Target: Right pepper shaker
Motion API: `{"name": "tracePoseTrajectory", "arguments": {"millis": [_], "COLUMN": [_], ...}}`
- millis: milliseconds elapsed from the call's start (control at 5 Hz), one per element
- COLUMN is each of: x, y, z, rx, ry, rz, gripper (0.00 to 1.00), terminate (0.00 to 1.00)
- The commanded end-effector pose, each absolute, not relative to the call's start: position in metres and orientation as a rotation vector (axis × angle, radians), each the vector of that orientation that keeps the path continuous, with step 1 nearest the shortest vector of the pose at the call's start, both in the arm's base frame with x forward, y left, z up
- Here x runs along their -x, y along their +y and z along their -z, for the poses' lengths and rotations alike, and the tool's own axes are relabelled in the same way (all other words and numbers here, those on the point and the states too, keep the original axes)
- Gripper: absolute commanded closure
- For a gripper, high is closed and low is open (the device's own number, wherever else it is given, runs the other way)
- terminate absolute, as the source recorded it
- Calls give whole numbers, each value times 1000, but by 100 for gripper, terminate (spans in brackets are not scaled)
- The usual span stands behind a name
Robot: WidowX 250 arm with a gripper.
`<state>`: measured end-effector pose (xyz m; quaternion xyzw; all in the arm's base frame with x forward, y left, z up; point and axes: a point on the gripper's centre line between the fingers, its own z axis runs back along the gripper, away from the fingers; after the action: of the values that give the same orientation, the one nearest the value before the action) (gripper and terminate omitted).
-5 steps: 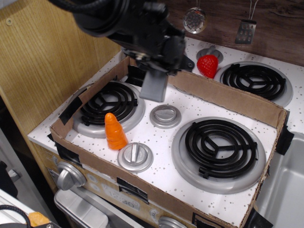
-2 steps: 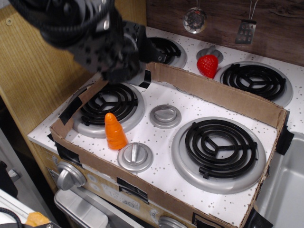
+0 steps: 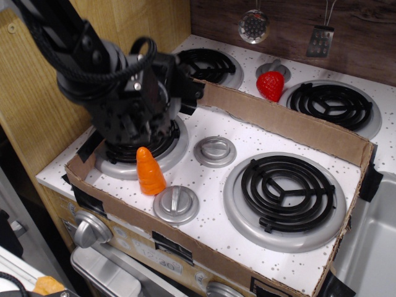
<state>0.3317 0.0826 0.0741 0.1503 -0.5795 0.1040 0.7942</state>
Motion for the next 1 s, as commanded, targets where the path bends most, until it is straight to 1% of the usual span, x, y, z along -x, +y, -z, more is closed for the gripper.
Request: {"name": "tracePoseTrajectory", "arguments": {"millis": [0,200,400,600,800], "x": [-312,-303,-302,-300,-298], "y": [79,75,73,69,67], "z": [-76,-69,-68,-74,-91], "rx": [-303,-294,-272,-260,-277], "ry": [-1283,-1280,-1268,-1234,-1209], "rz": [-287,-300,-286,-292,-269], "gripper": [100,100,0,0,0], "terminate": [0,0,0,0,0]}}
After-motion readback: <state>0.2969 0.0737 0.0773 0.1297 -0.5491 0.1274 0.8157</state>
